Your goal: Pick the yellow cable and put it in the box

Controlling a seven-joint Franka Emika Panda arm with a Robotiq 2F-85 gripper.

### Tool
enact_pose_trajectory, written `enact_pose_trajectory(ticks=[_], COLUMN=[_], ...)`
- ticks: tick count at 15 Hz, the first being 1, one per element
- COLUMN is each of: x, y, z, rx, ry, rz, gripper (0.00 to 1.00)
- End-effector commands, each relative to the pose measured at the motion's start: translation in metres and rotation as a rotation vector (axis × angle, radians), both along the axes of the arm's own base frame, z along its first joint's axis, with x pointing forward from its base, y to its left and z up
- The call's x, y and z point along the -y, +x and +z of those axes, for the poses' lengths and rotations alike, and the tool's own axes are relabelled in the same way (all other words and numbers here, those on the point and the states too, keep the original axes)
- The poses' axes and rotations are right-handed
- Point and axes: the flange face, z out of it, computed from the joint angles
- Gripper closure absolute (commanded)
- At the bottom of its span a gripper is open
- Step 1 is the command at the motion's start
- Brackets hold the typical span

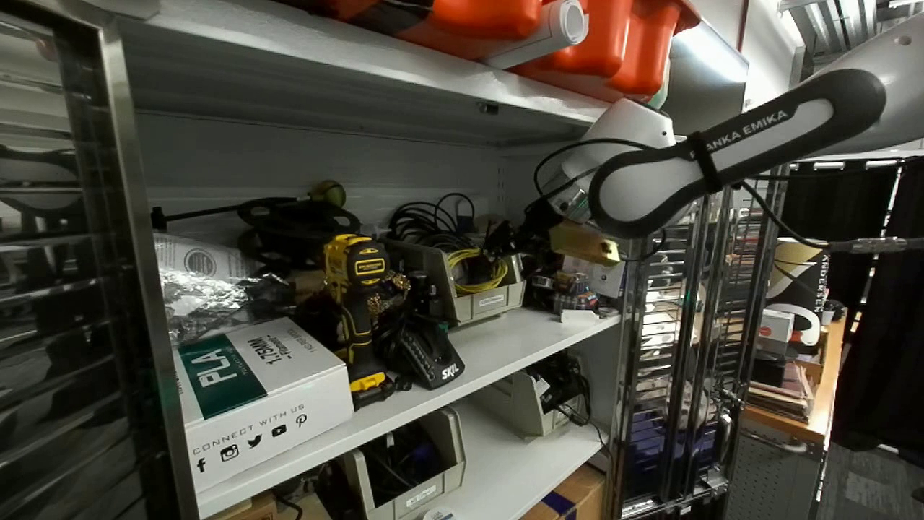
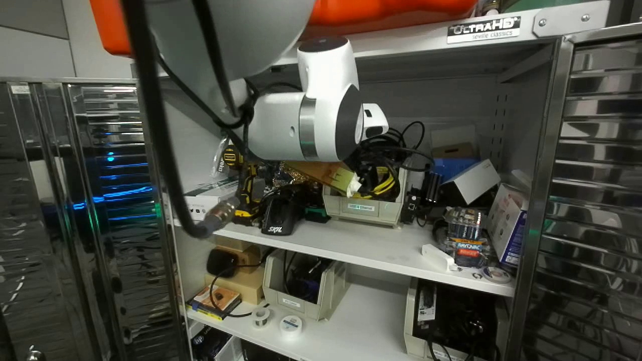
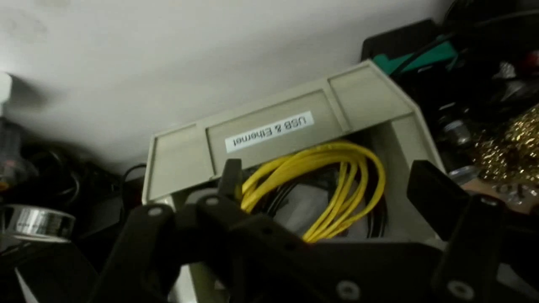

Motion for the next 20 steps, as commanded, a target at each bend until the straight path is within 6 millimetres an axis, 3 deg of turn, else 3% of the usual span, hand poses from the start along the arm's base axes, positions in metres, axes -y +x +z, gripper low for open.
enact_pose_trajectory(ticks=[1,6,16,17,20], x=[0.003,0.019,0.057,0.044,0.056], y=[-0.027,-0.065,-0.145,-0.134,-0.142], z=[0.007,0.006,0.034,0.019,0.025], rx=[-0.15,-0.47,-0.897,-0.885,-0.902], ry=[0.005,0.003,-0.104,-0.127,-0.096], rz=[0.027,0.086,0.311,0.242,0.285], gripper=[0.0,0.0,0.0,0.0,0.0])
